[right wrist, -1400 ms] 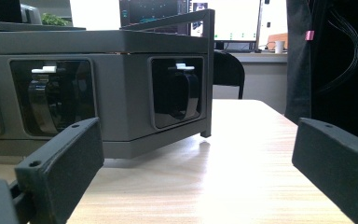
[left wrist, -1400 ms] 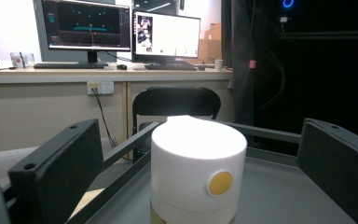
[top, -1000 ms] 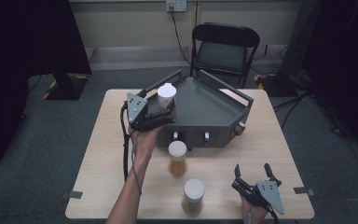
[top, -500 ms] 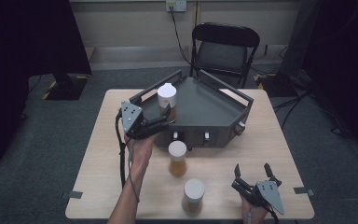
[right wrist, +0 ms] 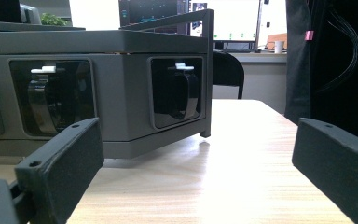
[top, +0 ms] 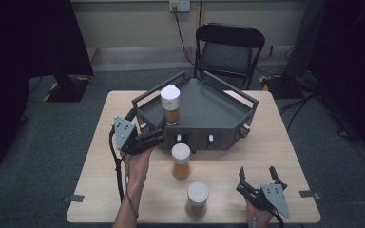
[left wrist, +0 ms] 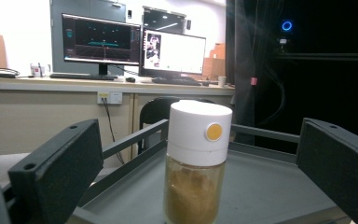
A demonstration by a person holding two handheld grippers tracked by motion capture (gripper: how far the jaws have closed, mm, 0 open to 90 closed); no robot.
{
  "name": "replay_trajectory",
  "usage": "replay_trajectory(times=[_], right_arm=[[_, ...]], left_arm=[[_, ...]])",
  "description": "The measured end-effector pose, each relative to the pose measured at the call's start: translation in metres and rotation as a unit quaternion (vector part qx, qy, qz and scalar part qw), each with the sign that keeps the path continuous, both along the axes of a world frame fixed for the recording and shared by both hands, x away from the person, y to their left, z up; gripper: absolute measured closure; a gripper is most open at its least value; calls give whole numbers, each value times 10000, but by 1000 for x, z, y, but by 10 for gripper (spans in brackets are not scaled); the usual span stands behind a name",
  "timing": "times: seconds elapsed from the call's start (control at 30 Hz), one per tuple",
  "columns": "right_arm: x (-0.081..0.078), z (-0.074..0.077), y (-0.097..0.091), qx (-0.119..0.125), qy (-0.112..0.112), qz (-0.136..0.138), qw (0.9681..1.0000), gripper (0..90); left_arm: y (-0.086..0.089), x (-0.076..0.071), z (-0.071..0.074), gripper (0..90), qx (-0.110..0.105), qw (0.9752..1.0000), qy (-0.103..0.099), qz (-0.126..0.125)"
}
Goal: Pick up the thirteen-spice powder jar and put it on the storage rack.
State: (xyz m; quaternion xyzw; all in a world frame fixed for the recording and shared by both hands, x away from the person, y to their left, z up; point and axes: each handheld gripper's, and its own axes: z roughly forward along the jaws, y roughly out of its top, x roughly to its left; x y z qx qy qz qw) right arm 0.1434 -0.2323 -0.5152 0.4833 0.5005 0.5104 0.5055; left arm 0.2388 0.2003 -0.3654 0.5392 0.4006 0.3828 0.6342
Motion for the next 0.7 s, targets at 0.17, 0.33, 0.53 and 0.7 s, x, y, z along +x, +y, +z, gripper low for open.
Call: replay_trajectory(times=[0.17, 0.33, 0.53, 0.7], right_arm=[[0, 0, 0, -1, -1, -2, 10000, 9], [0, 0, 0, -2, 0, -4, 10000, 9], [0, 0, 0, -3, -1, -8, 10000, 9], [0, 0, 0, -2, -2, -12, 10000, 9]], left_arm=[[4, -8, -3, 3, -14, 10000, -52, 19], [7, -16, -6, 3, -24, 9999, -68, 76], [10, -20, -11, 3, -14, 9999, -79, 106], [11, -24, -15, 3, -21, 9998, -90, 148]])
